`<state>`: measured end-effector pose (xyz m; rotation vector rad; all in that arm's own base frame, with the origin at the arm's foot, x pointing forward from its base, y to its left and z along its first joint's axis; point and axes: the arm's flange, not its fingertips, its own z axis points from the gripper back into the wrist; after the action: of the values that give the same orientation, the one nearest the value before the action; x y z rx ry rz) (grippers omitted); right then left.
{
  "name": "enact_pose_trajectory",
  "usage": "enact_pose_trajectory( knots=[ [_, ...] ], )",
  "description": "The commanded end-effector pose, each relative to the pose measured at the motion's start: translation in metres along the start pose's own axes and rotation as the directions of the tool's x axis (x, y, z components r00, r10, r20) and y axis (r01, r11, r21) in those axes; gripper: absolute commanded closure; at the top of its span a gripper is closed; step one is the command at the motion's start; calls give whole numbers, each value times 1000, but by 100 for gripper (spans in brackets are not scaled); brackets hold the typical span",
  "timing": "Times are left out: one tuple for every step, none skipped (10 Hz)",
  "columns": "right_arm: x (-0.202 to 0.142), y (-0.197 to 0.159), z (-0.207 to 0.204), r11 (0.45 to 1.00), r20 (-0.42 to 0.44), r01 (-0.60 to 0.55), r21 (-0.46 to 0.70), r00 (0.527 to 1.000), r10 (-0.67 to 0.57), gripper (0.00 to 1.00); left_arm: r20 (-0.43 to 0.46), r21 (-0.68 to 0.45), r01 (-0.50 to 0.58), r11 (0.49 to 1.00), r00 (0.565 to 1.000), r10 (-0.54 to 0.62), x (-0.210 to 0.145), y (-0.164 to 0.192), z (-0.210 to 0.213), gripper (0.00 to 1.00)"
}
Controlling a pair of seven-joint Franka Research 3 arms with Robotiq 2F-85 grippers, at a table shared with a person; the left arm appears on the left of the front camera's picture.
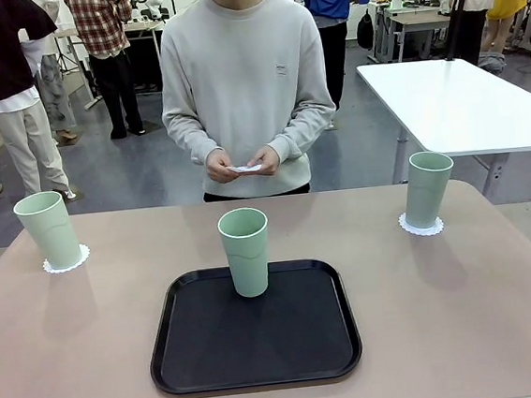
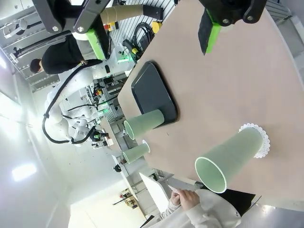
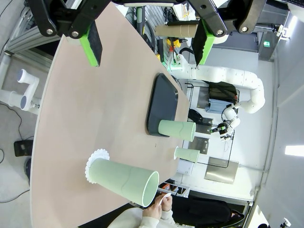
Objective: Place coasters on the table and set cups on them.
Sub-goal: Take one Reusable plastic cup from the Flat Tray and place it on a coaster set by the human.
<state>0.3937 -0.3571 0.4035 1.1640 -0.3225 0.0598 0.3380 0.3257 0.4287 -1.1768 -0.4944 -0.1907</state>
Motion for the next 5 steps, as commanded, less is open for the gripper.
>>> enact_pose_trajectory(
  knots=[
    [0, 2, 1, 1000, -6, -3, 6, 1000, 3, 0, 1, -9, 1, 1000, 1000, -1, -1, -2, 2, 0],
    [0, 2, 1, 1000, -6, -3, 6, 1000, 3, 0, 1, -9, 1, 1000, 1000, -1, -1, -2, 2, 0],
    [0, 2, 1, 1000, -6, -3, 6, 1000, 3, 0, 1, -9, 1, 1000, 1000, -1, -1, -2, 2, 0],
    [0, 2, 1, 1000, -6, -3, 6, 1000, 3, 0, 1, -9, 1, 1000, 1000, -1, -1, -2, 2, 0],
    [0, 2, 1, 1000, -6, -3, 6, 1000, 3, 0, 1, -9, 1, 1000, 1000, -1, -1, -2, 2, 0]
  ],
)
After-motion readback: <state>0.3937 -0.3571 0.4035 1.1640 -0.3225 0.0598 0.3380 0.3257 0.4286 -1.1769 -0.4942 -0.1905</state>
